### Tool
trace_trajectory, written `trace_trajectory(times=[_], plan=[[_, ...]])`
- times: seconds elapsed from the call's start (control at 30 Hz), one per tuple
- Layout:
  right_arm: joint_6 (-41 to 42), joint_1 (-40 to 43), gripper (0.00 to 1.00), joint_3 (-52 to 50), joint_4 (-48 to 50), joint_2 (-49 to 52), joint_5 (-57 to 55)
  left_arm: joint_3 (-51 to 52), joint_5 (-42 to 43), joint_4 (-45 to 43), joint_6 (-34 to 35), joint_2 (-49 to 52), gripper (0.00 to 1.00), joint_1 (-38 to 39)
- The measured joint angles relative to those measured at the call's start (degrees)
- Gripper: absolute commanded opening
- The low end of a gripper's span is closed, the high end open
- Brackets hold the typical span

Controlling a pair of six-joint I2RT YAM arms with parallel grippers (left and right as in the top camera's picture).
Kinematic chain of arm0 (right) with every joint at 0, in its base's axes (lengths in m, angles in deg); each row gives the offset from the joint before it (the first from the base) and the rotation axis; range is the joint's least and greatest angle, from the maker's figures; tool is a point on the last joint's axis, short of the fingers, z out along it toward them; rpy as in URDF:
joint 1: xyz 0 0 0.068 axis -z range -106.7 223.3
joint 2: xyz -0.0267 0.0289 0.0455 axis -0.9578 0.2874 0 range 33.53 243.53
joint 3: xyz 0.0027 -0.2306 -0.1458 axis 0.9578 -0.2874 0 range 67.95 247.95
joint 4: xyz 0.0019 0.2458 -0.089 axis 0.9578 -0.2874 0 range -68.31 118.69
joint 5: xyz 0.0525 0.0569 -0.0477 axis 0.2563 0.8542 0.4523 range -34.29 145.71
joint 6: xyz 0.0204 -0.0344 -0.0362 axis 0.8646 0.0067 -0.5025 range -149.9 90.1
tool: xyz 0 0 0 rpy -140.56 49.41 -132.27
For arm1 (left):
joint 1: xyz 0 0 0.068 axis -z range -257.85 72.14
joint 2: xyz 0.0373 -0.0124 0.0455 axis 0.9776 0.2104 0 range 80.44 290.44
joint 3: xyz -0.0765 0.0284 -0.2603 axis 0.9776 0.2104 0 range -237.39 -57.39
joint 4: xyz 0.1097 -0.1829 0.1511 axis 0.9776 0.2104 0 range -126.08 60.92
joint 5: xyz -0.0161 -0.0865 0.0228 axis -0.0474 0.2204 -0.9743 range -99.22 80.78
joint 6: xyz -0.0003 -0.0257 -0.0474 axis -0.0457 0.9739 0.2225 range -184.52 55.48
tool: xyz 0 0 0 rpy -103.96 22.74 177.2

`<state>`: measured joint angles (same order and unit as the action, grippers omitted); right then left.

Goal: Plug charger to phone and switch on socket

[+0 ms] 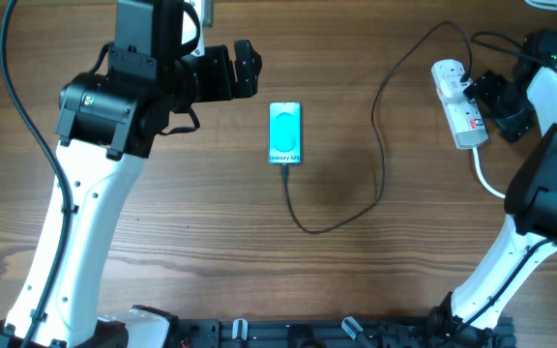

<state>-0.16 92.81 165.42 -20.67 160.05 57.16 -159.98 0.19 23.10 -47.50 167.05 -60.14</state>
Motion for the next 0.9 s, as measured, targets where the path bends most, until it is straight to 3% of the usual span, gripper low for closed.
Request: trace_trajectory(times=[0.13, 0.27, 0.5, 0.7, 0.9], plan=[[2.03, -0.61, 1.0, -0.48, -3.8, -1.7, -1.81, 0.0, 0.02, -0.04, 0.0, 0.0, 1.0, 0.0], [3.65, -0.7, 1.0, -1.33, -6.64, -9.49, -5.84, 0.0, 0.02, 0.0, 0.0, 0.0, 1.0, 0.0], [3.91, -1.73, 1.0, -2.54, -15.96, -36.06, -8.37, 0.0, 0.02, 0.0, 0.0, 0.0, 1.0, 0.0], [4.09, -10.58, 1.0, -26.32, -8.79, -63.41, -8.76, 0.11, -0.07, 0.04, 0.0, 0.02, 1.0, 0.0], [4.15, -12.09, 1.0, -36.96, -12.15, -81.83, -8.79, 0.11, -0.17, 0.0, 0.0, 0.02, 1.0, 0.0]])
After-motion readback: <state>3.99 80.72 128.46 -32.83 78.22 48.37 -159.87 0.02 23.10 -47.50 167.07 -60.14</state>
